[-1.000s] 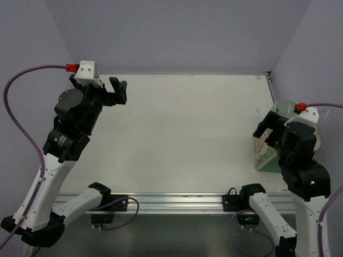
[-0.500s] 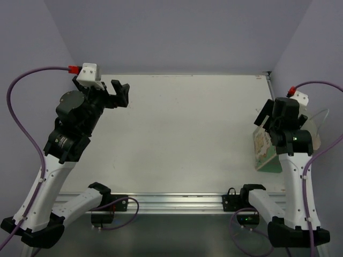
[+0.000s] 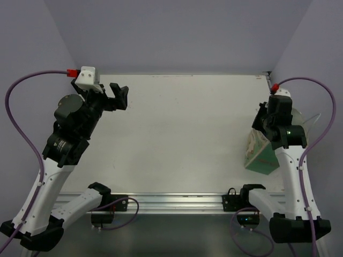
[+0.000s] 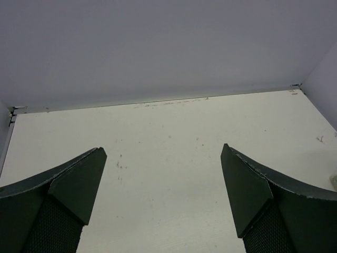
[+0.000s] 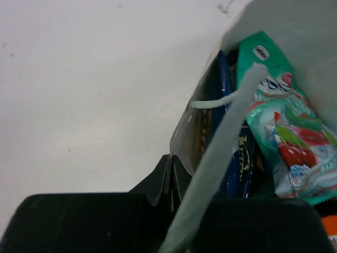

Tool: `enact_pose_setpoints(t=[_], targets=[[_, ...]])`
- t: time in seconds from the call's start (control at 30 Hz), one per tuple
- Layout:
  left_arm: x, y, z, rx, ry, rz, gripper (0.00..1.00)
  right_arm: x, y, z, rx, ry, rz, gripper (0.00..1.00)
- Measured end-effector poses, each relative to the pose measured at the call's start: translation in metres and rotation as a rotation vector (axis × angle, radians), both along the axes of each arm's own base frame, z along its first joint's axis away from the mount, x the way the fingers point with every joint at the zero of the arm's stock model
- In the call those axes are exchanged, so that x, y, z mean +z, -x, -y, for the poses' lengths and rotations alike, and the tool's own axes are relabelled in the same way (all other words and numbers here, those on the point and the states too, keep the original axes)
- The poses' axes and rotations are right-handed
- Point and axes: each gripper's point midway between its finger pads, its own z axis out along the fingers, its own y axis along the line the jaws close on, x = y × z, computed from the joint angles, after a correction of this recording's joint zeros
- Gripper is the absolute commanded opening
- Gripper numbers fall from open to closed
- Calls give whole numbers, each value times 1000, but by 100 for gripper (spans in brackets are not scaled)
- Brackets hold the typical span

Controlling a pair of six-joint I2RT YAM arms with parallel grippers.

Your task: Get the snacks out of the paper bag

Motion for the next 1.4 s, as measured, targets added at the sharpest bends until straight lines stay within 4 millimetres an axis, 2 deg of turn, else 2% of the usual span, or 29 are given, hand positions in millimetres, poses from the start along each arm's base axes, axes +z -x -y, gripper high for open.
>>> enact_pose_setpoints(t=[0.3, 0.47, 0.53, 0.7, 0.83, 0.87, 0.93, 1.07, 1.17, 1.2, 1.3, 1.33, 1.4], targets=[[-5, -2, 3, -7, -3, -15, 100, 9, -20, -119, 393, -62, -4, 0], [-14, -5, 5, -9, -5, -48, 100, 13, -37, -192, 545, -102, -5, 0], [-19, -7, 6, -9, -10, -69, 100, 14, -37, -231, 628, -103, -11, 0], [-28, -6, 6, -4, 1, -111, 100, 17, -39, -317, 759, -113, -12, 0], [-33, -4, 5, 14, 29, -142, 100, 26, -45, -371, 802, -128, 24, 2], [-34, -4, 4, 19, 32, -148, 100, 27, -46, -382, 810, -136, 32, 6], [-37, -3, 2, 33, 47, -165, 100, 30, -49, -397, 817, -153, 43, 12], [-38, 1, 0, 45, 78, -178, 100, 39, -54, -407, 819, -179, 76, 27], [-37, 7, -2, 49, 107, -178, 100, 48, -55, -411, 827, -196, 105, 47], [-37, 9, -2, 50, 115, -178, 100, 50, -55, -412, 832, -197, 110, 60], [-35, 11, -3, 52, 140, -177, 100, 53, -51, -416, 853, -203, 112, 79], [-35, 12, -2, 53, 153, -182, 100, 53, -48, -418, 867, -208, 110, 89], [-37, 13, -1, 52, 176, -196, 100, 56, -43, -419, 890, -216, 108, 96]])
